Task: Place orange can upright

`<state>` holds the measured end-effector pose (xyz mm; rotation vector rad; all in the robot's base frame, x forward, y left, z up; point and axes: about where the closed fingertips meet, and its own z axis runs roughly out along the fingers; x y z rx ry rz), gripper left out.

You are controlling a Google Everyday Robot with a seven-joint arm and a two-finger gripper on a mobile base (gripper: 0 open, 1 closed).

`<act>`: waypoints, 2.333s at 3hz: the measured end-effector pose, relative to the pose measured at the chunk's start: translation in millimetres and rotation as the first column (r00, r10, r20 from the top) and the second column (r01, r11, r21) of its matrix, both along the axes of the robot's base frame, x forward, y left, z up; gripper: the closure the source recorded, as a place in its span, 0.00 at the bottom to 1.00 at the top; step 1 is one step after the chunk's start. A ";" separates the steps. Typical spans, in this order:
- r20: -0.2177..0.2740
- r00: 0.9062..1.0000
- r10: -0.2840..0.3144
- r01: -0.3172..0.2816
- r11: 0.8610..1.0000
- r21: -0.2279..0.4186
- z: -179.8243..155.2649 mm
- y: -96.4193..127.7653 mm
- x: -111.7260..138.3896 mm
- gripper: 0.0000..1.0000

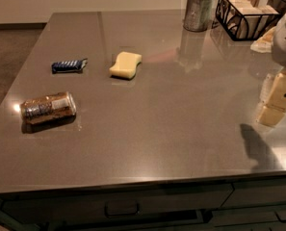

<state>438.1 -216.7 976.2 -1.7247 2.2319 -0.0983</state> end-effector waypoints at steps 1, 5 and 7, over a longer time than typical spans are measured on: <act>0.000 1.000 0.000 0.000 1.000 0.000 0.1 0.1 0.0 0.00; -0.053 0.948 0.315 -0.315 0.949 0.011 -22.4 206.6 74.5 0.00; -0.076 0.900 0.430 -0.435 0.898 -0.067 -49.8 325.3 85.9 0.00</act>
Offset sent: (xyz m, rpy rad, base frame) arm 0.0231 0.0626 0.0014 0.0281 0.0297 0.1500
